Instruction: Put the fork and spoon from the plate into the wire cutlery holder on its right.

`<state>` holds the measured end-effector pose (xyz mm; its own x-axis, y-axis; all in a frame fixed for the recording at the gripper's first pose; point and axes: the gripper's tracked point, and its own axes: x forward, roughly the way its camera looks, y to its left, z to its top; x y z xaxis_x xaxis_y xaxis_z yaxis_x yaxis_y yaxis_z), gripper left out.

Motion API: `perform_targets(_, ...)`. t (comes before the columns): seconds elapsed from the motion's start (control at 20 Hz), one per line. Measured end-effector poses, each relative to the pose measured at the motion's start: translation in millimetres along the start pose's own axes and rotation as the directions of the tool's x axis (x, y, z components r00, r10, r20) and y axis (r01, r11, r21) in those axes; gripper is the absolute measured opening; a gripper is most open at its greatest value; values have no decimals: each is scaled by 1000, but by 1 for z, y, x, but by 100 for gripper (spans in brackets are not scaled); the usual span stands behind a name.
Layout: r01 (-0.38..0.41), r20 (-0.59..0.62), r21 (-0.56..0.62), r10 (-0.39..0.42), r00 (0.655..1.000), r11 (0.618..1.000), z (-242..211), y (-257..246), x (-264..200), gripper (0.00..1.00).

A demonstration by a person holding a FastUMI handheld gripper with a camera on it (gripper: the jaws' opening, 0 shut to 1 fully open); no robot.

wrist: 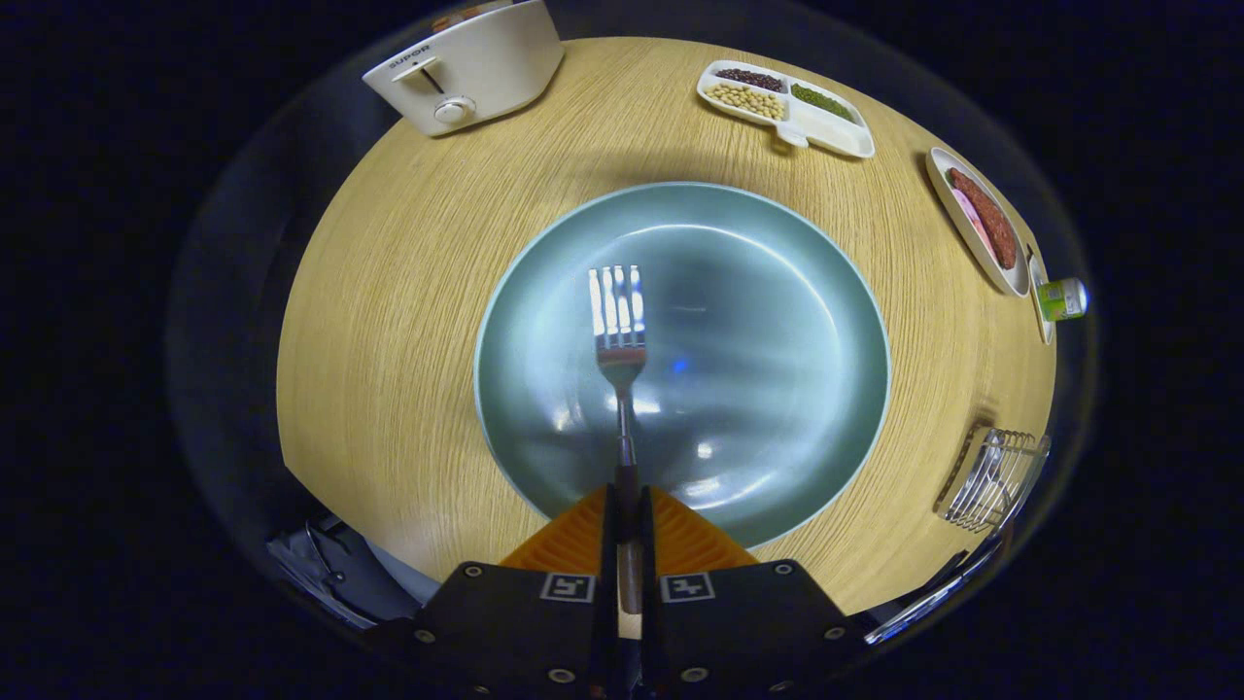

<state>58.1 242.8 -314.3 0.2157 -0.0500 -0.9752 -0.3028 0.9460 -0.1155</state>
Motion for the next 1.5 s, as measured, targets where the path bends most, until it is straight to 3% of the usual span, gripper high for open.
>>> perform_targets(0.2,6,23,6,-6,1000,1000,0,-6,-7,3)
perform_targets(0.55,-11,71,-28,13,997,1000,-12,-38,-58,2)
perform_targets(1.1,53,143,47,-59,988,997,-59,-154,-152,2)
perform_targets(1.5,146,73,92,-152,986,985,-106,-248,-168,2)
